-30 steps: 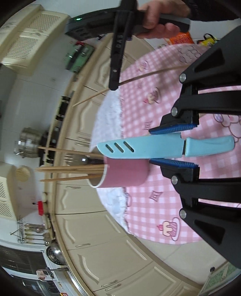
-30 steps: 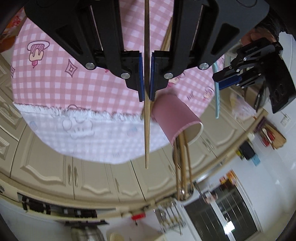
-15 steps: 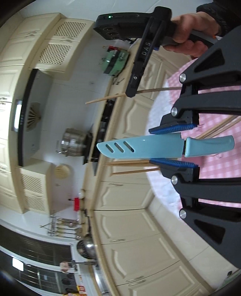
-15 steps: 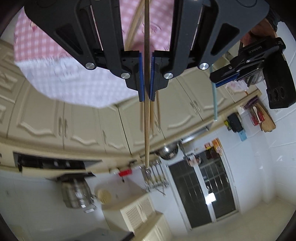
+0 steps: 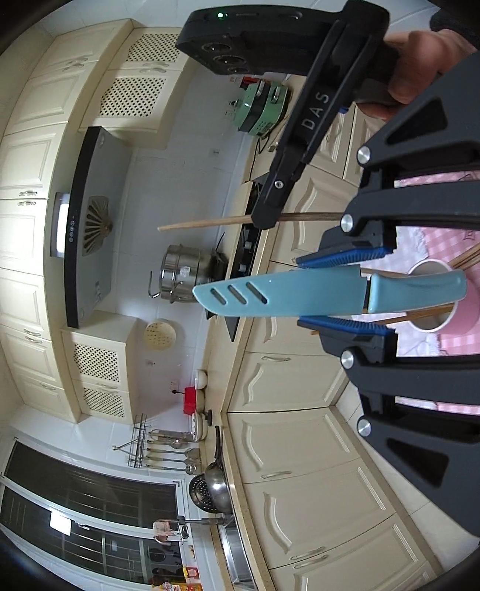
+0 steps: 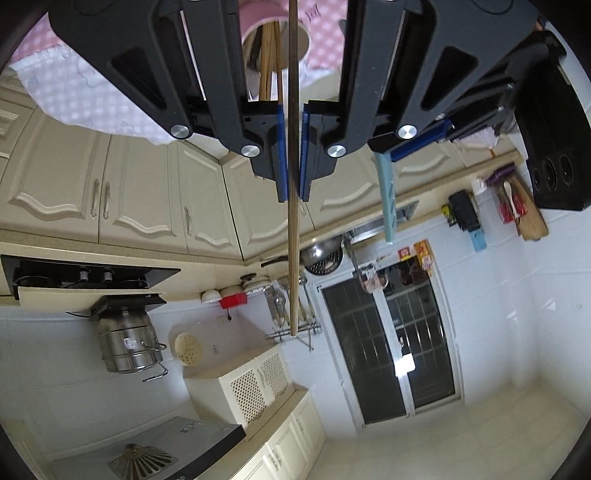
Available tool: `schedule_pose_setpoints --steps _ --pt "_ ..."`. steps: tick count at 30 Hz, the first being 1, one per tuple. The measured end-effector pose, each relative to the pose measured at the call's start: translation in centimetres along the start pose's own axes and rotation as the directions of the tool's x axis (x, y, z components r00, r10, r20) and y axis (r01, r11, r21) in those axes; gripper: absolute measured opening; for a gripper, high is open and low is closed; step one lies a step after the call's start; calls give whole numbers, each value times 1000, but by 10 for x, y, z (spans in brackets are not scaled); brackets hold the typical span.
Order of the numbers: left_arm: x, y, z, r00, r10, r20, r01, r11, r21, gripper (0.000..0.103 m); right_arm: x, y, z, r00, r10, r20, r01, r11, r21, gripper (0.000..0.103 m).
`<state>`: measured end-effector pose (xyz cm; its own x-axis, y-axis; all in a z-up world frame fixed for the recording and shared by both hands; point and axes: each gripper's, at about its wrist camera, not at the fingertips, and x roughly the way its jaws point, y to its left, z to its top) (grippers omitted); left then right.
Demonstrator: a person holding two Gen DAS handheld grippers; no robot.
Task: Organize utensils
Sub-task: 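Lift the knife and chopstick and drop both into the pink cup, then open both tools and move them back over the remaining chopsticks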
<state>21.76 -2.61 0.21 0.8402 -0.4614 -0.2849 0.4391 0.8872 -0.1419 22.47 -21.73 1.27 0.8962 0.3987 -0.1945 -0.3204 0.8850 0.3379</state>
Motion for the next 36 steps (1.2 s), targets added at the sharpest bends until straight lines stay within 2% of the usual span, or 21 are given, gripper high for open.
schedule_pose_setpoints --steps 10,17,21,22,23,24,25,28,30,32,36 --pt "41 9 -7 1000 19 -20 -19 1000 0 25 30 -19 -5 999 -29 16 28 999 33 7" --pt "62 16 -22 998 25 -54 -26 1000 -17 25 44 -23 -15 999 -35 -20 36 999 24 7" --pt "69 16 -28 996 39 -80 -39 999 4 27 48 -26 -21 997 -36 -71 37 999 17 8" --pt "69 16 -30 995 45 -83 -45 999 7 33 47 -28 -21 997 -38 -73 40 999 19 11" --pt "67 17 -31 995 57 -85 -56 998 13 49 45 -29 -22 996 -43 -73 45 999 22 29" --pt "64 17 -30 995 64 -80 -63 998 13 58 40 -31 -21 997 -50 -66 52 998 32 48" --pt "59 18 -30 995 72 -66 -71 997 10 69 34 -34 -21 997 -55 -48 57 997 47 80" --pt "40 18 -27 995 88 -43 -87 996 16 72 19 -39 -17 997 -64 -32 66 996 56 82" --pt "30 18 -26 994 108 -35 -107 994 22 81 7 -44 -15 998 -63 -29 66 994 82 85" --pt "17 16 -25 992 124 -24 -123 992 24 86 -8 -47 -13 997 -73 -18 75 992 101 96" --pt "-11 11 -25 987 163 -7 -163 986 24 90 -35 -51 -14 994 -103 -31 106 986 127 97"
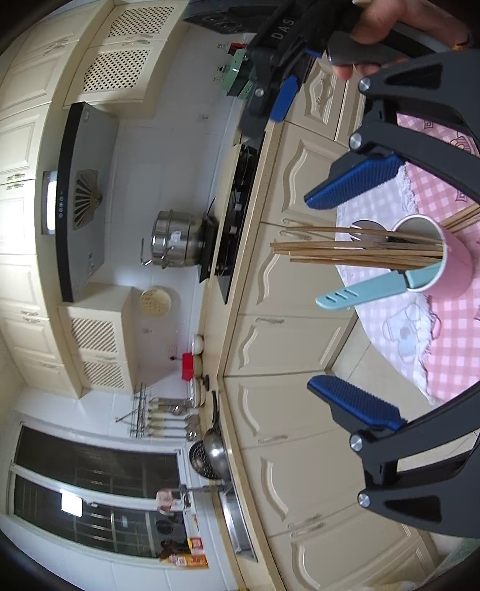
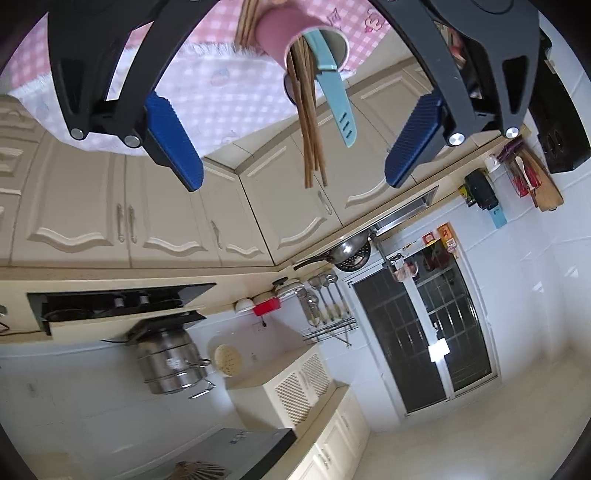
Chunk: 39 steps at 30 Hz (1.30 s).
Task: Organize utensils
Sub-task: 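Open both tools and move them back over the remaining chopsticks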
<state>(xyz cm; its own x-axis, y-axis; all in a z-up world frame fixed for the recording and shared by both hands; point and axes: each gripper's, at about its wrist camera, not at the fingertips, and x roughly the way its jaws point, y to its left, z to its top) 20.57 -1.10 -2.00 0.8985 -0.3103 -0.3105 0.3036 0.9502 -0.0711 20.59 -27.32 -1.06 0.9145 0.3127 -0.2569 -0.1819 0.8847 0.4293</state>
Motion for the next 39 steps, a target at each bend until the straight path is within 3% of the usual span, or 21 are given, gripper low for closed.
schedule_pose_setpoints --steps 12,22,30,39 --pt "-81 -18 -19 997 74 -28 -74 997 2 92 -66 2 -22 995 -26 -98 27 1000 9 97" --pt "-116 -41 -48 988 139 -74 -141 990 -23 92 -88 6 -48 977 45 -209 -54 998 -36 97" --pt "-109 -49 -70 979 154 -134 -160 986 -36 92 -82 -11 -64 957 10 -291 -27 998 -52 97" --pt "-60 -48 -101 963 67 -259 -69 998 0 92 -77 -35 -79 944 -102 -314 92 995 -46 97"
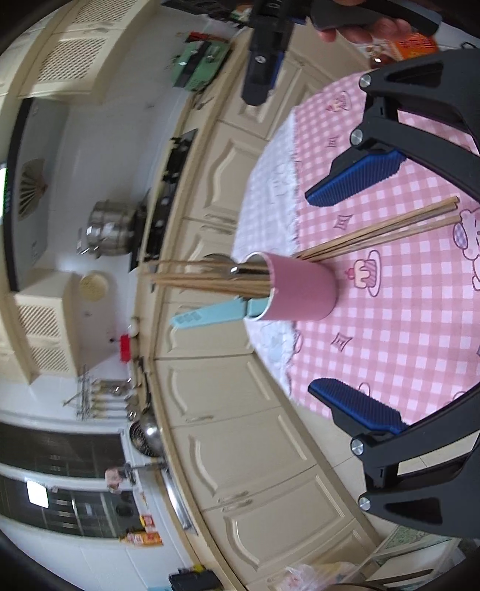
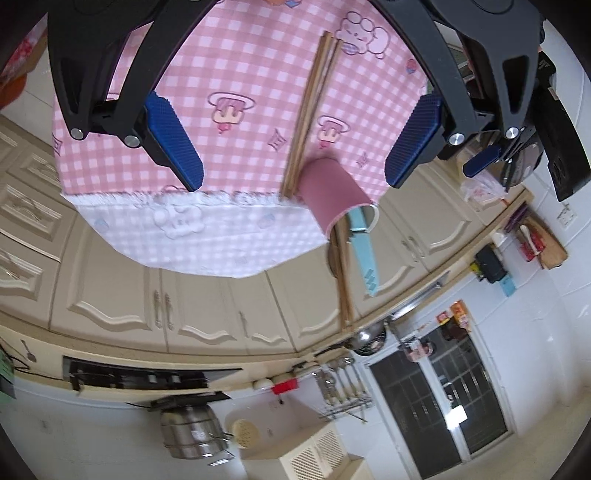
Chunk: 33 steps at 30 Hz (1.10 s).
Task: Organize utensils
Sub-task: 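Open both tools and move them back over the remaining chopsticks, then grasp a chopstick with the right tool while the left tool grasps another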
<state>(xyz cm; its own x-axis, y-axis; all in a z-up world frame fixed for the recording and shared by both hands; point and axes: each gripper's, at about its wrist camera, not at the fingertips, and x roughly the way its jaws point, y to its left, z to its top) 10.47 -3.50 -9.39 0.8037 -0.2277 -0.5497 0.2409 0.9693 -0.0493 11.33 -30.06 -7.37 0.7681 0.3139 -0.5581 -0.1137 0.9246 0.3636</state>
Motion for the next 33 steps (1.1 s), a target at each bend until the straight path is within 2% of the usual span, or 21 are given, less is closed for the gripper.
schedule_pose_setpoints --steps 3,8,17,20,25,30,33 --pt "23 -2 -9 998 -16 -64 17 1000 21 92 8 -11 -5 999 -39 -26 40 999 35 97" --pt "62 -1 -26 985 -21 -174 26 999 23 92 19 -21 -15 992 -88 -85 92 994 52 97" --pt "112 -8 -53 945 -22 -325 36 999 38 92 44 -31 -32 977 -124 -176 135 990 51 97" --pt "122 -15 -58 934 -25 -355 50 997 62 92 55 -32 -37 968 -131 -214 143 989 41 97" --pt "136 -25 -63 919 -17 -394 55 995 86 92 62 -35 -41 964 -135 -231 151 987 50 97" --pt "142 -22 -62 919 19 -394 19 995 93 92 67 -36 -45 958 -141 -250 157 987 46 97" --pt "141 -20 -63 918 17 -397 19 996 87 92 71 -36 -47 954 -144 -264 161 986 44 97"
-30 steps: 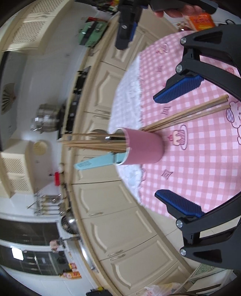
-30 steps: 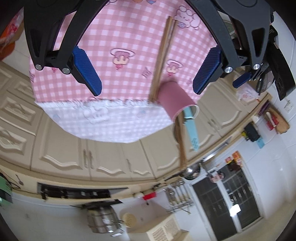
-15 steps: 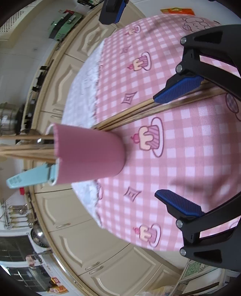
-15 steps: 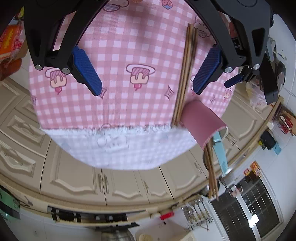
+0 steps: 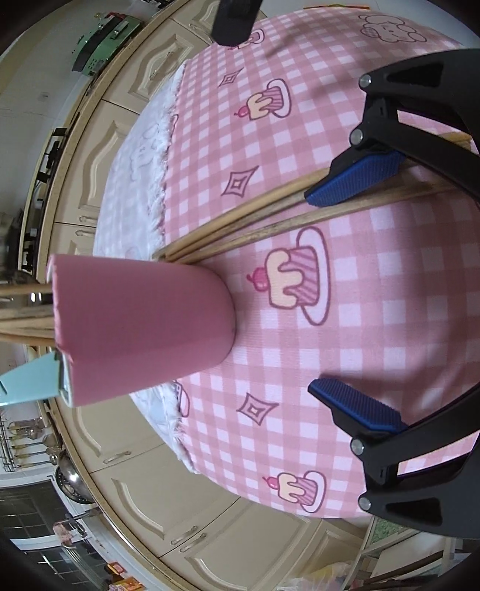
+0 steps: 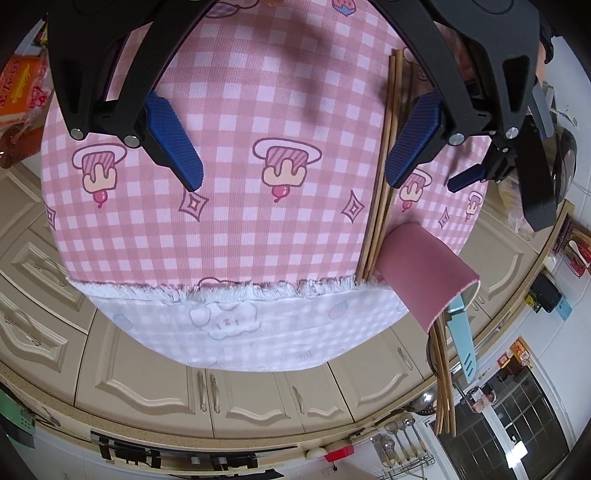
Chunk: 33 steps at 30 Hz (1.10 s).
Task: Organize utensils
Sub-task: 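Grasp a chopstick with the right tool while the left tool grasps another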
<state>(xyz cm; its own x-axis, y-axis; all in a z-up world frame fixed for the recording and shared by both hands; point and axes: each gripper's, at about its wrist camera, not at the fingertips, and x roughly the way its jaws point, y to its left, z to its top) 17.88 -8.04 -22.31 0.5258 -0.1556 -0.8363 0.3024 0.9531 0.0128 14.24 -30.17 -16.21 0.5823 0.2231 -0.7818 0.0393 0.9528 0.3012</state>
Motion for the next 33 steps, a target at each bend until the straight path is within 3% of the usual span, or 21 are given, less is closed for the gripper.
schedule_pose_setpoints --steps 4,6,8,10,18,33 --pt "5 -4 4 1000 28 -6 -28 999 37 91 10 2 -1 999 -25 -35 24 1000 -7 97" --pt "6 -7 5 1000 19 7 -20 998 60 84 17 7 0 997 -47 -63 45 999 -28 97" --pt "4 -6 5 1000 -14 4 14 998 65 68 27 18 -1 993 -83 -89 76 993 -85 97" --pt "1 -4 4 1000 -16 7 15 997 81 65 37 30 -2 987 -115 -110 99 985 -141 97" --pt "-4 17 -7 998 -49 27 47 996 75 65 79 61 -3 972 -177 -154 137 961 -239 97" --pt "-5 21 -13 996 -64 57 59 995 86 67 91 72 -3 953 -214 -213 148 946 -289 96"
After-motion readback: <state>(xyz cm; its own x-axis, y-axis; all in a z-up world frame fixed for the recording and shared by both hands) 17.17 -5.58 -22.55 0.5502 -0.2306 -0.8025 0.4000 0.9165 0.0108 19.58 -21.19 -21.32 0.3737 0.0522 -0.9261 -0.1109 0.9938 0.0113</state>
